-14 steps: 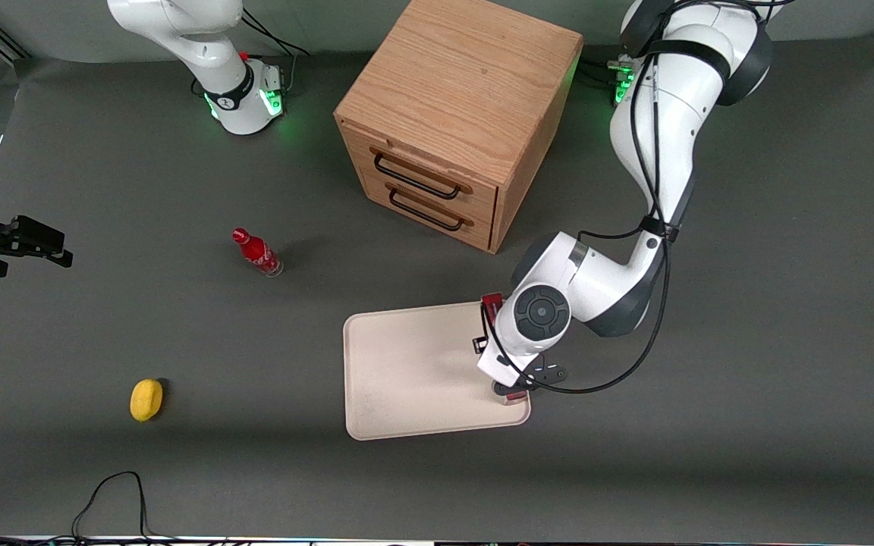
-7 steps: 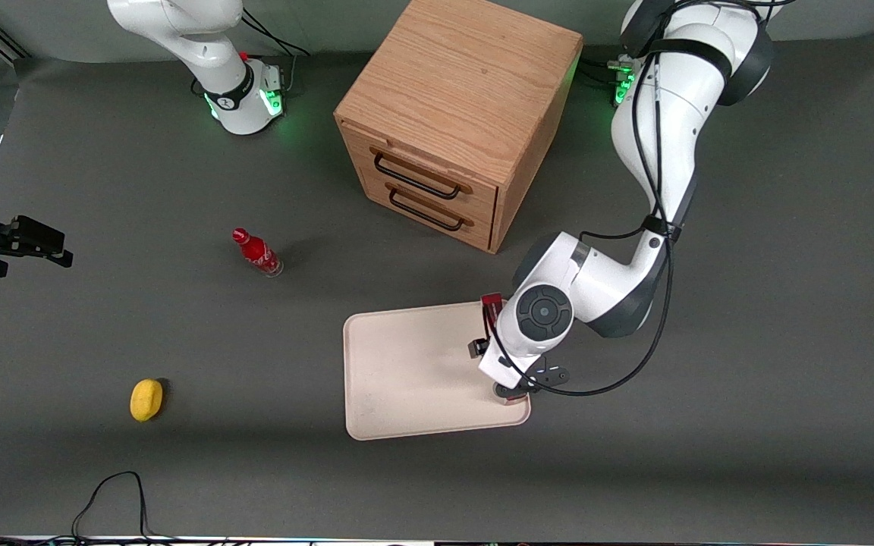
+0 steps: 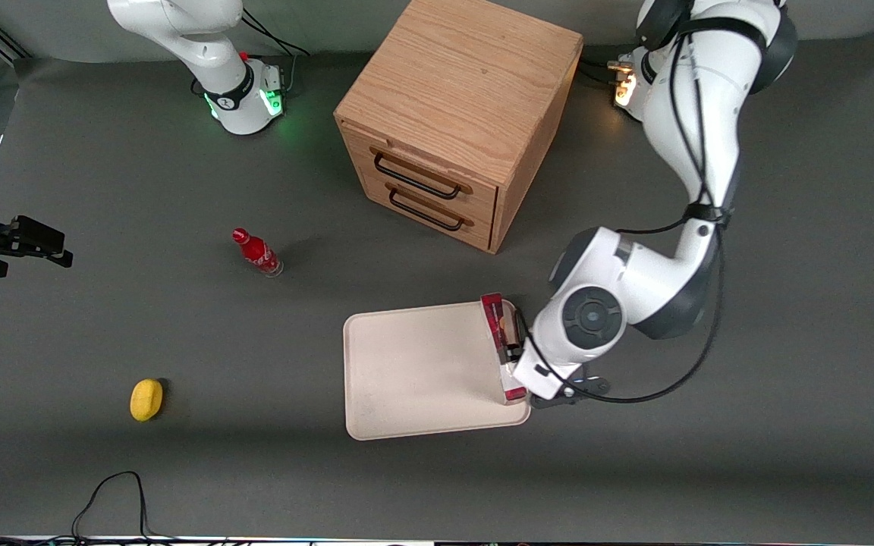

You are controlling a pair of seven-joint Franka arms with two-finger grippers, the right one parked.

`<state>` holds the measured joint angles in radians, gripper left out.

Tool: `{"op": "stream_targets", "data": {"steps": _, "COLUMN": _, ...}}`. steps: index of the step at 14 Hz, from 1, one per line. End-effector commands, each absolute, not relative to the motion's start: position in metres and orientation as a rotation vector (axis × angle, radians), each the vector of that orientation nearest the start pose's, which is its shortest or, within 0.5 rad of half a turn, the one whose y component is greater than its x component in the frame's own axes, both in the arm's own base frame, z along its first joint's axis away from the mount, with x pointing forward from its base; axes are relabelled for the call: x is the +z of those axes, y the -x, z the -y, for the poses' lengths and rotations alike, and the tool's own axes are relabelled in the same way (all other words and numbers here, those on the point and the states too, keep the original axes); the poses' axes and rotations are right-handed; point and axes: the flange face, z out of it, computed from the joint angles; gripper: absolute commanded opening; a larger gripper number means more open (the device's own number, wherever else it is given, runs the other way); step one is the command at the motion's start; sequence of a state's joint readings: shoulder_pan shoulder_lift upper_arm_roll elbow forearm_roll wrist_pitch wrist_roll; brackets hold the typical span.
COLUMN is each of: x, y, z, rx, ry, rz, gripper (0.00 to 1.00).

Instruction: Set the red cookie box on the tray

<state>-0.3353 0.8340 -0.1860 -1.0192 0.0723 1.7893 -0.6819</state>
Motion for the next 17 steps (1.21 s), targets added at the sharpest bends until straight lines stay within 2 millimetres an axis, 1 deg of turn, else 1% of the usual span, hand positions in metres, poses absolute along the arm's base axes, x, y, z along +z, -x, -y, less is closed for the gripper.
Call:
{"op": "stream_targets", "data": {"steps": 1, "x": 0.404, "y": -0.688, "z": 0.287, "rx": 0.132, "ry": 3.129, "rz": 0.253, "gripper": 1.0}}
{"op": "stream_targets", "data": {"steps": 2, "x": 0.423, "y": -0.688, "z": 0.269, "rx": 0.132, "ry": 3.124, "rz": 0.255, "gripper": 1.0}}
{"op": "stream_targets", "data": {"steps": 3, "x": 0.442, "y": -0.689, "z": 0.246, "rx": 0.137, "ry": 3.118, "rz": 0.263, "gripper": 1.0}}
{"op": "stream_targets", "data": {"steps": 5, "x": 0.477, "y": -0.685, "z": 0.207, "rx": 0.134, "ry": 3.108, "rz": 0.269, "gripper": 1.0}}
{"op": "stream_targets", "data": {"steps": 6, "x": 0.492, "y": -0.684, "z": 0.185, "rx": 0.12, "ry": 3.103, "rz": 0.296, "gripper": 0.98}}
{"op": "stream_targets", "data": {"steps": 7, "x": 0.504, "y": -0.682, "z": 0.163, "rx": 0.093, "ry": 3.087, "rz": 0.282, "gripper": 0.93}}
{"op": "stream_targets", "data": {"steps": 8, "x": 0.514, "y": -0.68, "z": 0.142, "rx": 0.075, "ry": 3.079, "rz": 0.229, "gripper": 1.0}}
{"op": "stream_targets", "data": {"steps": 10, "x": 0.532, "y": -0.677, "z": 0.101, "rx": 0.094, "ry": 3.069, "rz": 0.223, "gripper": 1.0}}
{"op": "stream_targets", "data": {"steps": 11, "x": 0.54, "y": -0.675, "z": 0.074, "rx": 0.115, "ry": 3.064, "rz": 0.199, "gripper": 1.0}}
{"op": "stream_targets", "data": {"steps": 12, "x": 0.551, "y": -0.673, "z": 0.051, "rx": 0.105, "ry": 3.074, "rz": 0.133, "gripper": 0.99}}
{"op": "stream_targets", "data": {"steps": 13, "x": 0.564, "y": -0.669, "z": 0.039, "rx": 0.08, "ry": 3.077, "rz": 0.096, "gripper": 1.0}}
{"op": "stream_targets", "data": {"steps": 14, "x": 0.572, "y": -0.665, "z": 0.035, "rx": 0.077, "ry": 3.075, "rz": 0.094, "gripper": 1.0}}
{"op": "stream_targets", "data": {"steps": 16, "x": 0.578, "y": -0.652, "z": 0.012, "rx": 0.178, "ry": 3.061, "rz": 0.107, "gripper": 1.0}}
{"op": "stream_targets", "data": {"steps": 17, "x": 0.581, "y": -0.649, "z": 0.005, "rx": 0.189, "ry": 3.06, "rz": 0.101, "gripper": 1.0}}
